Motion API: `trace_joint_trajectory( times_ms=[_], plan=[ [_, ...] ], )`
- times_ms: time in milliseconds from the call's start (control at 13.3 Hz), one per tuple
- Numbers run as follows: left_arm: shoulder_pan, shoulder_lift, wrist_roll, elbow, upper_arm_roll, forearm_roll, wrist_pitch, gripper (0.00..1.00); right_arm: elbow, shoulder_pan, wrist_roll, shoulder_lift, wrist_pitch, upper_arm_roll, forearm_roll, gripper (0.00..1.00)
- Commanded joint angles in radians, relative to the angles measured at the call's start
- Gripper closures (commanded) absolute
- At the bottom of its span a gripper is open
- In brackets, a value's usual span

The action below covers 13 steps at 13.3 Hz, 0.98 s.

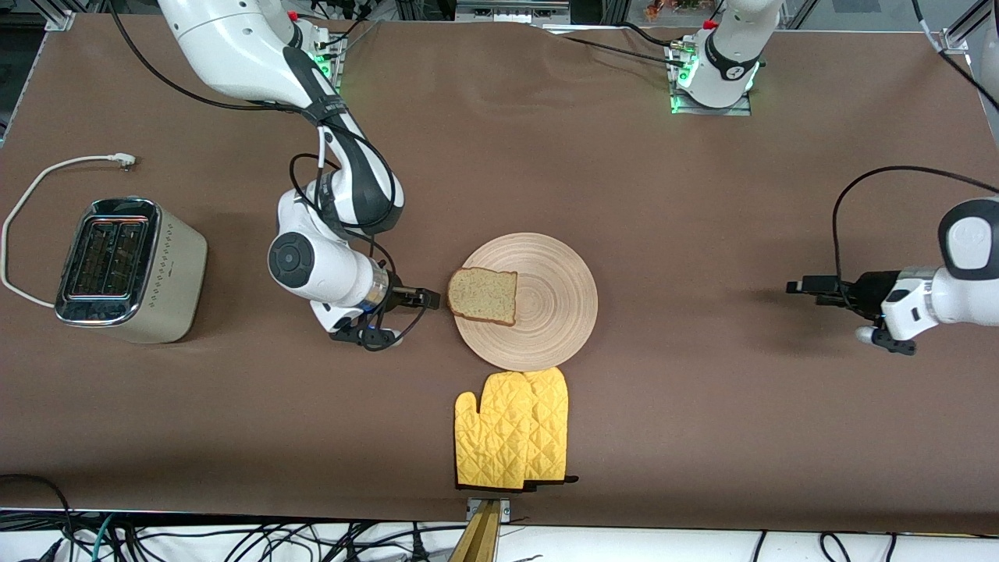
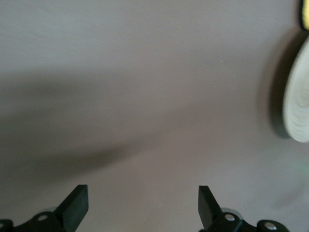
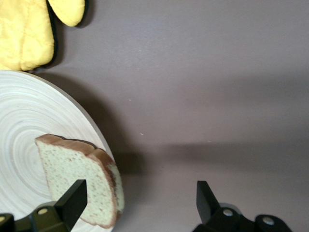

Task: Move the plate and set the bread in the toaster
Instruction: 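Release the plate with the left gripper while the right gripper approaches the bread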

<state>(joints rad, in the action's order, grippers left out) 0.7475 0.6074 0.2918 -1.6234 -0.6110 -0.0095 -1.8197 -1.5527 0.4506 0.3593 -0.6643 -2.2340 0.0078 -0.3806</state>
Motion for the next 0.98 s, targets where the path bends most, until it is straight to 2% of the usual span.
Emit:
trace_joint_trajectory(
  times_ms=[0, 376, 451, 526, 601, 676, 752, 827, 902],
  plan=[
    [-0.019, -0.141, -0.132, -0.016, 0.001, 0.129, 0.016, 0.0, 0.019, 0.025, 0.006, -0.021, -0.03, -0.006, -0.034, 0.0],
    [-0.036, -0.27, -0.191, 0.025, -0.018, 0.322, 0.011, 0.0, 0.02, 0.068, 0.007, -0.055, -0.073, -0.006, -0.032, 0.0],
    [-0.039, -0.275, -0.186, 0.077, -0.021, 0.36, 0.007, 0.0, 0.02, 0.072, 0.007, -0.061, -0.073, -0.006, -0.032, 0.0],
    [-0.043, -0.279, -0.192, 0.121, -0.033, 0.353, 0.02, 0.0, 0.02, 0.077, 0.007, -0.069, -0.084, -0.006, -0.032, 0.0],
    [-0.084, -0.328, -0.195, 0.123, -0.023, 0.367, 0.078, 0.0, 0.02, 0.08, 0.007, -0.078, -0.11, -0.006, -0.034, 0.0],
    [-0.156, -0.363, -0.194, 0.125, 0.009, 0.362, 0.127, 0.0, 0.02, 0.088, 0.007, -0.086, -0.124, -0.006, -0.034, 0.0],
    [-0.18, -0.389, -0.2, 0.129, 0.039, 0.321, 0.129, 0.0, 0.02, 0.092, 0.009, -0.093, -0.13, -0.006, -0.034, 0.0],
    [-0.21, -0.409, -0.204, 0.129, 0.045, 0.278, 0.129, 0.0, 0.02, 0.094, 0.009, -0.095, -0.137, -0.006, -0.035, 0.04],
    [-0.255, -0.451, -0.207, 0.126, 0.109, 0.216, 0.158, 0.0, 0.02, 0.094, 0.006, -0.095, -0.136, -0.006, -0.041, 0.11]
  ],
)
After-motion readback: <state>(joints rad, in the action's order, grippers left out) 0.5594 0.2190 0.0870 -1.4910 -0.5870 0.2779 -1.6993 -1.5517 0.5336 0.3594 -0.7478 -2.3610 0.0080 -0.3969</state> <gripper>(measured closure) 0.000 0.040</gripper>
